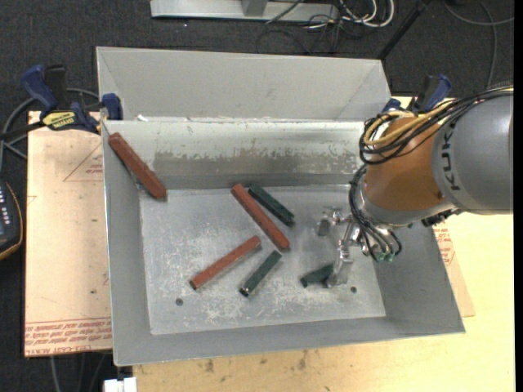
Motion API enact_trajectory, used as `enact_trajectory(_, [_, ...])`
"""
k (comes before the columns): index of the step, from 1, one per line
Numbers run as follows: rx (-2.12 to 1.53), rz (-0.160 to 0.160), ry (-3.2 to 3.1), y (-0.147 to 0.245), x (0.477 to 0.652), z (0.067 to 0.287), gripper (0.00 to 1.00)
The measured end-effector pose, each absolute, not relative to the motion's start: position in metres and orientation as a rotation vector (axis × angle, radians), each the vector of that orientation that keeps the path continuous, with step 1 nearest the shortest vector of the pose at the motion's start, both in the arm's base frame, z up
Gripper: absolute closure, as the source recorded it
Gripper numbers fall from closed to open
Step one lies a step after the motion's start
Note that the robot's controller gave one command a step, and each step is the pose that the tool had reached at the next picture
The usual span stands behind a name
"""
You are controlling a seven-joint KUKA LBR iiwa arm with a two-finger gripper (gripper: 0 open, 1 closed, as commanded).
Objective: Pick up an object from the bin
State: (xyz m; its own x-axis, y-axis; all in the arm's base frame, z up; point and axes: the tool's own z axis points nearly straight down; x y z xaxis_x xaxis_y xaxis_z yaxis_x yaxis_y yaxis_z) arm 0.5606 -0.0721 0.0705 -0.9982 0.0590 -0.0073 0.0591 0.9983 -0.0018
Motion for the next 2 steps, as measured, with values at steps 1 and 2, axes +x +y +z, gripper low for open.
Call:
enact_trajectory(1, [0.086, 0.001, 3.138, -0.069, 0.559, 0.071, 1.0])
enact_trajectory(2, [0.05, 0.001, 3.13, -0.03, 0.548, 0.227, 1.0])
